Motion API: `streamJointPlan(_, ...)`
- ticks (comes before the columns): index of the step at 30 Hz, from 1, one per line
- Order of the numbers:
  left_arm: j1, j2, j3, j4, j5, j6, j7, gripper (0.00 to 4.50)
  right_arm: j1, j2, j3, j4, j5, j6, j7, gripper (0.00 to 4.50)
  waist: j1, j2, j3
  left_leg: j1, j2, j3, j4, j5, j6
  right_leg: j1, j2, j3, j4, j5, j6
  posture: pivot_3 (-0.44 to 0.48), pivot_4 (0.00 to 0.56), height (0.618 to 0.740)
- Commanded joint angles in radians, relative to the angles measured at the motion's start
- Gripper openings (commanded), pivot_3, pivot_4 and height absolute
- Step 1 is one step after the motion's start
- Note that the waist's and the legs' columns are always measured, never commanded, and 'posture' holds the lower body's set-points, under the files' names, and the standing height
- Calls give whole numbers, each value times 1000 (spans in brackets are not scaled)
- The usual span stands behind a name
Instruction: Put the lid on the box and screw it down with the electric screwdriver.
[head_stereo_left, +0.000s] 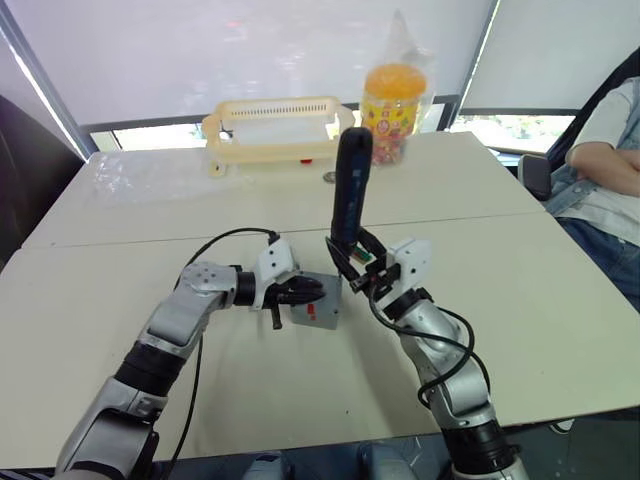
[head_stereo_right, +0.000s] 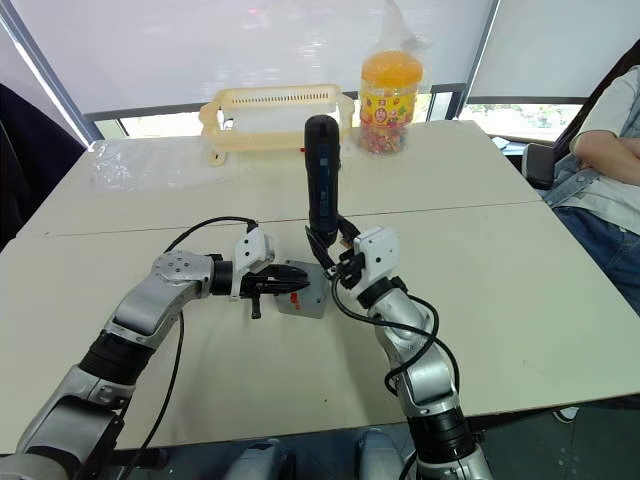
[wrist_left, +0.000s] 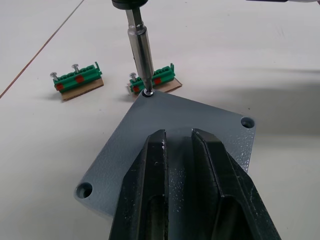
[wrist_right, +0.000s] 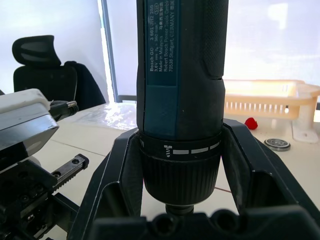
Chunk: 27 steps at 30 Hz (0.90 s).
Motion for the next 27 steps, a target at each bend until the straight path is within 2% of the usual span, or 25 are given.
streamJointPlan(1, 20, 1, -14, 10, 22, 18, 8, 777, -12, 13, 17, 28, -35, -66, -13, 1807, 0, 0, 0, 0, 0, 0, 0, 0, 0, 0, 0, 0, 0, 0, 0, 0, 150, 740)
streamJointPlan(10, 27, 4, -13, 1, 21, 22, 16, 777, -20, 17, -1, 92, -96, -145, -68, 1807, 0, 0, 0, 1, 0, 0, 0, 0, 0, 1, 0, 0, 0, 0, 0, 0, 150, 740)
streamJointPlan(27, 43, 3, -20, -13, 21, 31, 18, 777, 33, 29, 20, 114, -98, -129, -73, 1807, 0, -1, -8, 3, 0, -1, 0, 0, 0, 4, 0, 0, -1, 0, 0, 0, 150, 740)
